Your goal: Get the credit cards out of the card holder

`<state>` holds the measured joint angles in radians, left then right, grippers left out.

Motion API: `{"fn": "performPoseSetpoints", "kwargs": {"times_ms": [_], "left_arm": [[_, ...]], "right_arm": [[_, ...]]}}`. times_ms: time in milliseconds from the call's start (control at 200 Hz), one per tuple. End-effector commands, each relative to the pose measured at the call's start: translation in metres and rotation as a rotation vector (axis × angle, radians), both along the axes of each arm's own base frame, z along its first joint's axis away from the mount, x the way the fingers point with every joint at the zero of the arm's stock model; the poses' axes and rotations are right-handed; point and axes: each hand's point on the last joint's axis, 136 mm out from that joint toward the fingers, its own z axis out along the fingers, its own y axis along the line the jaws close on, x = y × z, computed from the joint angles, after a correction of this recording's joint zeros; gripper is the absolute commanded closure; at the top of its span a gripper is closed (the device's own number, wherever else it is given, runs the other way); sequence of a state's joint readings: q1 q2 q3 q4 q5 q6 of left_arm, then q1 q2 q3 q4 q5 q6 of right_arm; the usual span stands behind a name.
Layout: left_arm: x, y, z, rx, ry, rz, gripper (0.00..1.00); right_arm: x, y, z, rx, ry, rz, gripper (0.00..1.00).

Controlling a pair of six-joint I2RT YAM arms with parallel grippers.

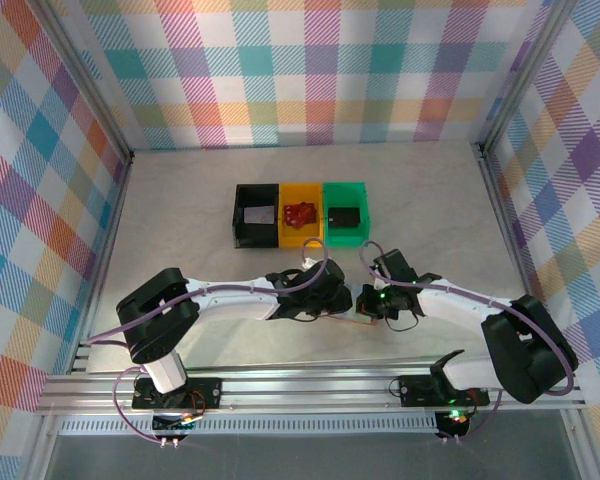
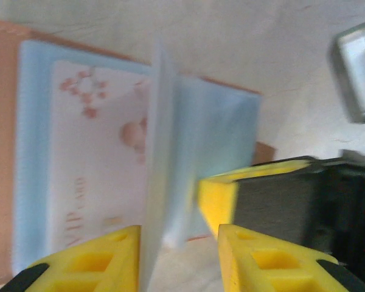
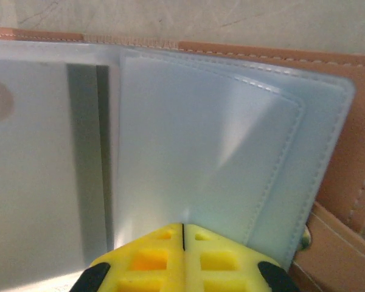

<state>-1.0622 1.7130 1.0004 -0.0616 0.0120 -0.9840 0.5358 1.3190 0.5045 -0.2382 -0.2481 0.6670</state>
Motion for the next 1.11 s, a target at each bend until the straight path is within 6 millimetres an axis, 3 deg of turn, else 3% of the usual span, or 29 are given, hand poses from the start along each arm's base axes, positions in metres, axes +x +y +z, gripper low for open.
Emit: {"fn": "performPoseSetpoints", "kwargs": {"times_ms": [0, 235, 800, 935, 1100], "left_arm": [[0.008, -0.021, 0.023, -0.101, -0.011, 0.001, 0.62], [0.010, -0.028, 0.023, -0.112, -0.004, -0.006, 0.62], [0.011, -0.047, 0.014, -0.158, 0.031, -0.016, 0.62], [0.013, -0.044, 0.017, -0.148, 0.016, -0.005, 0.61], [0.020, -0.025, 0.025, -0.092, -0.031, 0.018, 0.59]], "right_arm": [[-0.011, -0.006, -0.009, -0.012, 0.038, -0.002, 1.00], [-0.011, -0.007, -0.007, -0.020, 0.035, -0.006, 1.00], [-0.011, -0.047, 0.026, -0.107, -0.112, -0.146, 1.00], [-0.011, -0.055, 0.035, -0.104, -0.155, -0.183, 1.00], [-0.012, -0.054, 0.041, -0.086, -0.163, -0.175, 1.00]]}}
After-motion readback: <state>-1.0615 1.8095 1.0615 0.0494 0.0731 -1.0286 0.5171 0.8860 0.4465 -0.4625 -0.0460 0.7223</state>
